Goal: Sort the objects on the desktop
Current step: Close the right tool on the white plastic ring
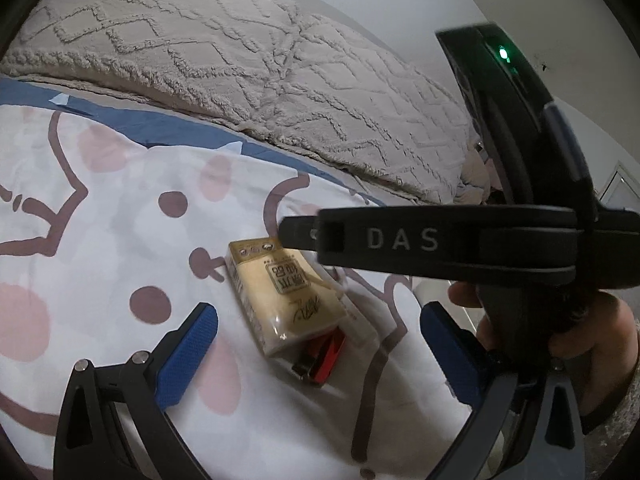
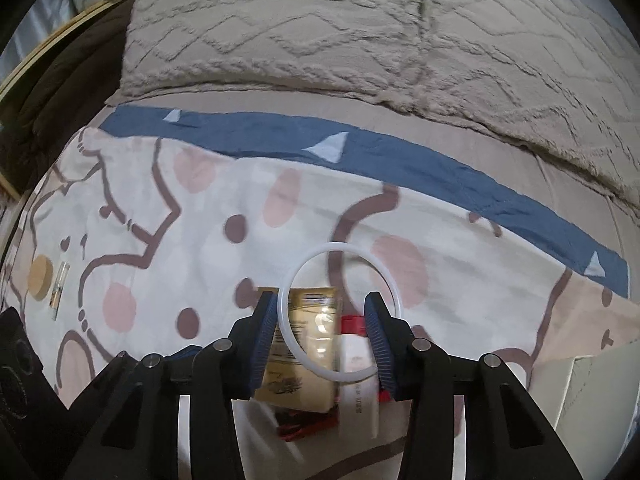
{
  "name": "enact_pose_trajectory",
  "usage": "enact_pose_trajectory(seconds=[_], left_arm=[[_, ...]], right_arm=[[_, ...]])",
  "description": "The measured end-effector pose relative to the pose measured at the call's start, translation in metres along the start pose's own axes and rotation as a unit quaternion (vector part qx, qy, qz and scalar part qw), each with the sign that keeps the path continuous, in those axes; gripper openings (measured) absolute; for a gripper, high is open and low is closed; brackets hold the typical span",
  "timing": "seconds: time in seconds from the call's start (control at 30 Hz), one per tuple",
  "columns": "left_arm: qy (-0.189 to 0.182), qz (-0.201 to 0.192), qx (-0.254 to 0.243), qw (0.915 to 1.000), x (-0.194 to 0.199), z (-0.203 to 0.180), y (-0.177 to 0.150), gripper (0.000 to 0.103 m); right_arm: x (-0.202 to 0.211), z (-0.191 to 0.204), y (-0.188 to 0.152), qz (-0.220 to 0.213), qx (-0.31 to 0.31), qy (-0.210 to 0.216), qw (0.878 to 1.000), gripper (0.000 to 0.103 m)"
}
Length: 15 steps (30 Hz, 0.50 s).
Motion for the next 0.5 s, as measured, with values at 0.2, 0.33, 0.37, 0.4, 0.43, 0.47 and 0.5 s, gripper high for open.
enact_pose_trajectory(seconds=[0.2,0.33,0.37,0.4,0.43,0.47,0.5], left_arm=[[-0.015,-0.010,0.022,0.9996,-0.001,0.010,-0.004,0.097],[-0.021,-0.010,0.046,0.9987,-0.002,0.019,-0.006,0.097],[-0.021,-0.009,0.047,0.9986,-0.002,0.020,-0.006,0.097],[-0.020,-0.009,0.046,0.9987,-0.003,0.019,-0.006,0.097],[-0.017,-0.008,0.043,0.9989,-0.003,0.018,-0.006,0.097],[-0.012,-0.006,0.038,0.9992,-0.004,0.016,-0.006,0.097],[-0.009,-0.004,0.035,0.9993,-0.005,0.015,-0.007,0.097]], right_arm=[[-0.006,-0.017,-0.002,0.006,-0.014,-0.013,1.000,0.090],[-0.016,-0.024,-0.003,0.020,-0.025,-0.004,0.999,0.090],[-0.019,-0.026,-0.003,0.024,-0.030,0.002,0.999,0.090],[-0.023,-0.028,-0.003,0.030,-0.035,0.009,0.999,0.090],[-0.026,-0.029,-0.002,0.037,-0.040,0.016,0.998,0.090],[-0.031,-0.030,-0.002,0.046,-0.045,0.022,0.998,0.090],[-0.033,-0.030,-0.002,0.049,-0.048,0.027,0.997,0.090]])
Point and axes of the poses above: each gripper's, at about its wrist camera, not at the fingertips, and x roughly against the way its jaws point, z to its left, y to its top, the point moved 1 cm from there along -x, roughly the way its jaws point, and after that the axes turned 1 degree about x, right-handed, at the moved point
